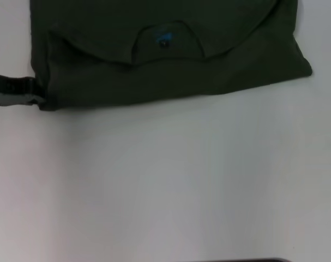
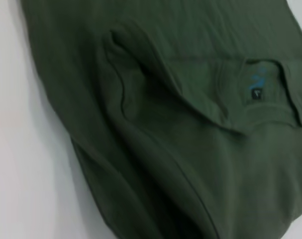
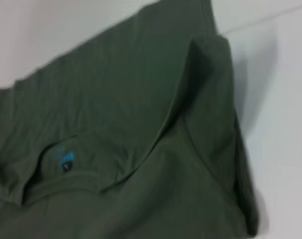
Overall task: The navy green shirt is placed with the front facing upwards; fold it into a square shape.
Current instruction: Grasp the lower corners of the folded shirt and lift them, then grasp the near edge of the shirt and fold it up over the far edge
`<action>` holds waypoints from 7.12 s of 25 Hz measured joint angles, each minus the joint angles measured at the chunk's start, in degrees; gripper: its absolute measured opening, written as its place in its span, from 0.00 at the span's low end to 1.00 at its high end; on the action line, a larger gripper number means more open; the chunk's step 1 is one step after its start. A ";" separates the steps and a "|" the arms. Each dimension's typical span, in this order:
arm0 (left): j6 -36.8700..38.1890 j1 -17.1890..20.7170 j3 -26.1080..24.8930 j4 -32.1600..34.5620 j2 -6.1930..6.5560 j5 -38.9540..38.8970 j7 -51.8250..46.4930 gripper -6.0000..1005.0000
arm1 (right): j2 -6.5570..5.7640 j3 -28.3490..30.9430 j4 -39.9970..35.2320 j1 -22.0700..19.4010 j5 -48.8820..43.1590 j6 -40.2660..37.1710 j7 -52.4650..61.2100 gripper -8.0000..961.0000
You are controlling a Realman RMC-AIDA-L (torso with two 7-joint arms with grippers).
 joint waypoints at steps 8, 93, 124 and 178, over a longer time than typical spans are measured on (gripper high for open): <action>2.52 0.40 -1.27 0.14 0.54 3.18 -0.07 0.05 | 2.23 -5.43 2.61 4.15 -2.38 4.05 1.99 0.81; 2.31 -1.18 -1.16 0.23 -0.14 3.11 0.50 0.05 | 5.57 -14.37 14.05 5.20 -1.01 21.09 -0.05 0.80; 13.65 -3.92 -0.55 0.34 2.85 7.54 1.46 0.05 | 3.13 -14.25 7.24 4.25 -7.36 1.42 3.39 0.07; 29.43 -8.34 -11.53 12.41 1.44 23.38 6.98 0.05 | 0.83 -5.22 -4.06 3.82 -3.27 -23.08 -2.38 0.07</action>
